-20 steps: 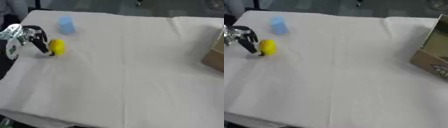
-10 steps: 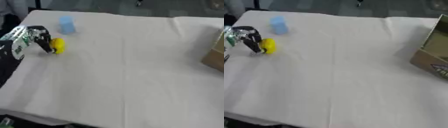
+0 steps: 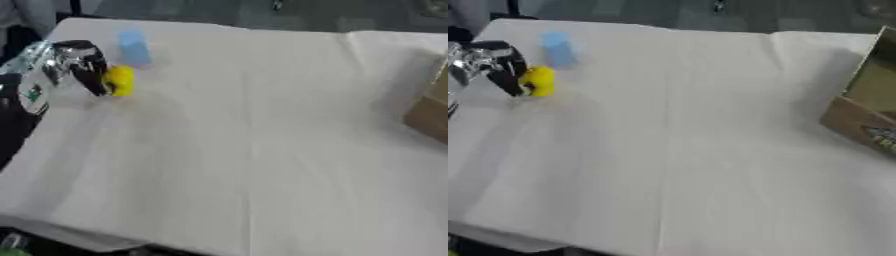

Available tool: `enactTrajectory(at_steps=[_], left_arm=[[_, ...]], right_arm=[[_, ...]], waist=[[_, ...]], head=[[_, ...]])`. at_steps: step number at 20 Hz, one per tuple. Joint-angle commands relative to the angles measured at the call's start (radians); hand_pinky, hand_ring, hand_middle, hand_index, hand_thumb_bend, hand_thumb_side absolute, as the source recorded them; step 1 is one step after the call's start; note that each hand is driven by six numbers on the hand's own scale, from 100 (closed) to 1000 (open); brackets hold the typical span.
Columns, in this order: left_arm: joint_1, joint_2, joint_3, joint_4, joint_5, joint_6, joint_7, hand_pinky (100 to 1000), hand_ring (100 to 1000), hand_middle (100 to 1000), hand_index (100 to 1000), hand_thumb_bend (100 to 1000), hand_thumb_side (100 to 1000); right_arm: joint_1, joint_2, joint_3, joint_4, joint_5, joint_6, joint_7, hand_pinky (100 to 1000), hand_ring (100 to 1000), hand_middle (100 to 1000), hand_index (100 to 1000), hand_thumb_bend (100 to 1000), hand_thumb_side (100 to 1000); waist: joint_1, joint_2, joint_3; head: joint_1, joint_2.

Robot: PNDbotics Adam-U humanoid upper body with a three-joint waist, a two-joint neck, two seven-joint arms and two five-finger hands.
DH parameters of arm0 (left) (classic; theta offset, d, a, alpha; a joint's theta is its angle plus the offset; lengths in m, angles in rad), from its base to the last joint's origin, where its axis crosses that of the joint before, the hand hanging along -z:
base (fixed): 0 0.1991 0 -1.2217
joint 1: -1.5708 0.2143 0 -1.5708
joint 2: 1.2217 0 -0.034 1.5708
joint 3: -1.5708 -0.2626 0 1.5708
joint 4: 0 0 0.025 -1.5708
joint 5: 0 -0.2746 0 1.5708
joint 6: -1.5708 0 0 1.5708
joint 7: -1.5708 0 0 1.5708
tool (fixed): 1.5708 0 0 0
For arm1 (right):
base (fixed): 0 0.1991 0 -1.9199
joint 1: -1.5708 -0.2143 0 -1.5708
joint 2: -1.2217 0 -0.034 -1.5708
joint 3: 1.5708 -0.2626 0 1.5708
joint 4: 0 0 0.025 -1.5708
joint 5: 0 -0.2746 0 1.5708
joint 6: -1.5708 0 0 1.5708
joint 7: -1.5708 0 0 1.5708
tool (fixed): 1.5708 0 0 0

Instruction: Pick up the objects with one hand, pass them to the other hand, and then place them into the box on the other side of the table.

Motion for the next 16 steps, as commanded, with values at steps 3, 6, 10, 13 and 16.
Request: enactTrajectory(at_steps=[3,6,10,13,16], left_arm=[[0.033,0.076,0.059,-0.168,0.108,0.059,0.062,718,679,575,581,100,157],[0.063,0.091,0.077,-0.252,0.156,0.084,0.107,710,662,561,568,100,153],[0.095,0.107,0.093,-0.346,0.199,0.105,0.155,701,645,545,552,100,154],[0.114,0.112,0.105,-0.406,0.223,0.114,0.19,693,631,535,544,100,149],[0.131,0.115,0.109,-0.464,0.251,0.118,0.225,685,620,526,538,100,155]], right_arm=[[-0.007,-0.032,-0.018,-0.012,0.003,-0.005,-0.004,975,768,848,926,100,449],[-0.006,-0.032,-0.019,-0.013,0.004,-0.006,-0.004,975,768,848,926,100,448],[-0.006,-0.033,-0.02,-0.015,0.003,-0.007,-0.005,975,769,848,926,100,446],[-0.005,-0.033,-0.021,-0.016,0.002,-0.008,-0.006,975,769,848,925,100,445],[-0.005,-0.033,-0.023,-0.017,0.0,-0.009,-0.008,975,769,848,925,100,445]], waist=[[0.005,-0.006,0.003],[0.003,-0.005,0.005],[-0.001,-0.005,0.006],[-0.003,-0.005,0.007],[-0.003,-0.005,0.007]], head=[[-0.011,-0.002],[-0.022,-0.003],[-0.041,-0.008],[-0.058,-0.013],[-0.068,-0.02]])
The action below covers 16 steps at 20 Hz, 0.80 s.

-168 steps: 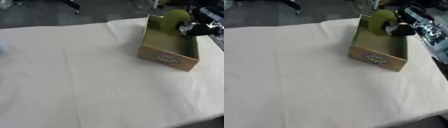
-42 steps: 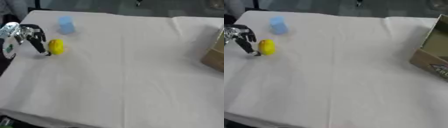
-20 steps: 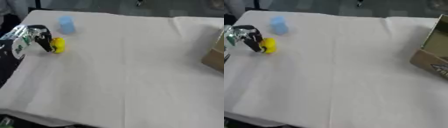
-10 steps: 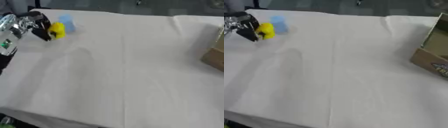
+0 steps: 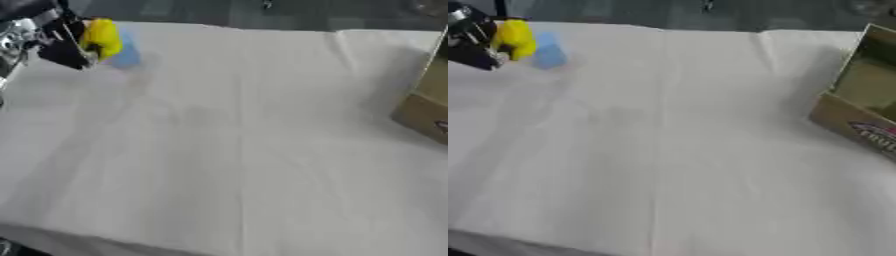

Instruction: Pick up the objects with one hand, pass them to the other hand, and then place them into the box on the other side of the table.

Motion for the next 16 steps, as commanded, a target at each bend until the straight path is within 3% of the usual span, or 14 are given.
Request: enactTrajectory(at_steps=[1,10,16], left_arm=[[0.001,0.044,0.021,-0.072,0.03,0.002,0.04,681,616,523,535,100,160],[0.044,0.047,0.001,-0.208,0.077,-0.008,0.094,671,603,513,529,100,173],[0.055,0.035,-0.013,-0.248,0.081,-0.011,0.101,655,589,507,525,100,183]], right_arm=[[-0.01,-0.033,-0.017,-0.017,0.0,-0.004,-0.004,975,769,848,925,100,444],[-0.011,-0.032,-0.022,-0.022,-0.007,-0.005,-0.008,975,769,848,925,100,442],[-0.012,-0.03,-0.026,-0.026,-0.013,-0.006,-0.01,976,768,848,925,100,441]], waist=[[-0.003,-0.005,0.0],[-0.005,-0.003,-0.005],[-0.007,-0.003,-0.008]], head=[[-0.012,-0.02],[-0.024,-0.038],[-0.064,-0.043]])
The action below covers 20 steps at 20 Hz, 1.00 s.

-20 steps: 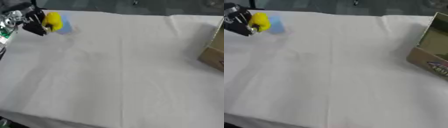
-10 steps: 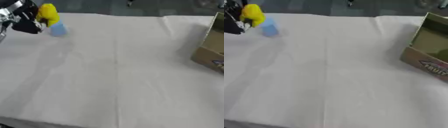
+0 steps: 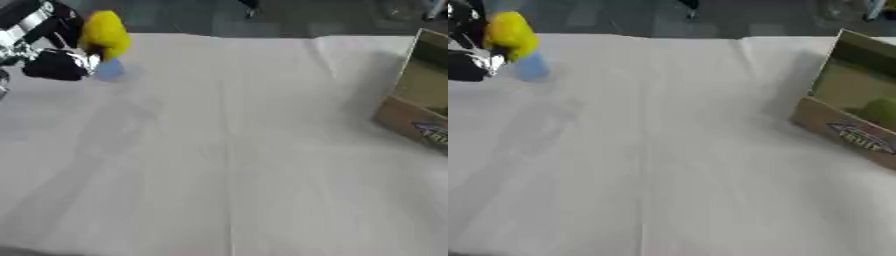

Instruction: Pick up the objects with one hand, pass them to the other hand, and then place them into the box on the other side of the table.

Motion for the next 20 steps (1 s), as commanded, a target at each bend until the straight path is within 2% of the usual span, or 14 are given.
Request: enactTrajectory(at_steps=[1,11,20], left_arm=[[-0.007,0.026,0.002,-0.032,0.008,-0.002,0.009,655,589,506,525,100,184],[-0.02,-0.012,-0.034,-0.106,0.018,-0.016,0.018,650,583,502,522,100,194],[-0.032,-0.061,-0.059,-0.138,0.012,-0.018,0.04,644,572,494,521,100,209]], right_arm=[[-0.012,-0.03,-0.02,-0.02,-0.008,-0.002,-0.006,976,768,848,925,100,441],[-0.014,-0.024,-0.022,-0.03,-0.015,-0.003,-0.007,977,769,849,926,100,439],[-0.016,-0.018,-0.022,-0.036,-0.017,-0.001,-0.005,978,769,850,926,100,441]], waist=[[-0.007,-0.003,-0.002],[-0.01,-0.004,-0.007],[-0.01,-0.003,-0.011]], head=[[-0.022,-0.017],[-0.08,-0.026],[-0.097,-0.021]])
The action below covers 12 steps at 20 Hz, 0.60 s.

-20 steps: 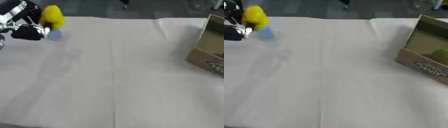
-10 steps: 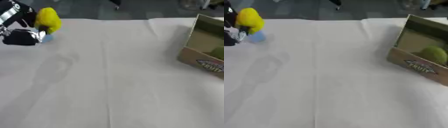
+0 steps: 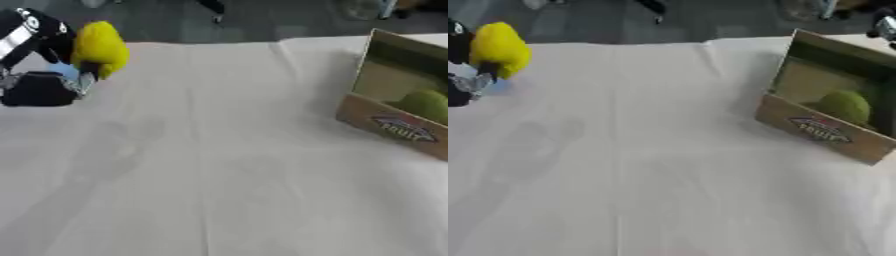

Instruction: Pick up the objects with one hand, pass them to the other hand, and then place them into the box on the other side of the table.

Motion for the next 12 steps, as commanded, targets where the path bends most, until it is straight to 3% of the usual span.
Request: enactTrajectory(at_steps=[1,12], left_arm=[[-0.021,-0.003,0.0,-0.021,-0.006,-0.002,0.018,643,569,492,520,100,212],[-0.036,-0.118,-0.04,-0.009,-0.062,-0.034,0.073,637,559,483,518,100,219]], right_arm=[[-0.012,-0.023,-0.016,-0.019,-0.004,0.002,-0.002,978,769,850,926,100,441],[-0.021,-0.023,-0.009,-0.055,-0.005,-0.001,0.009,976,770,849,925,100,420]], waist=[[-0.01,-0.003,-0.001],[-0.015,-0.003,0.0]], head=[[-0.007,-0.003],[0.014,0.01]])
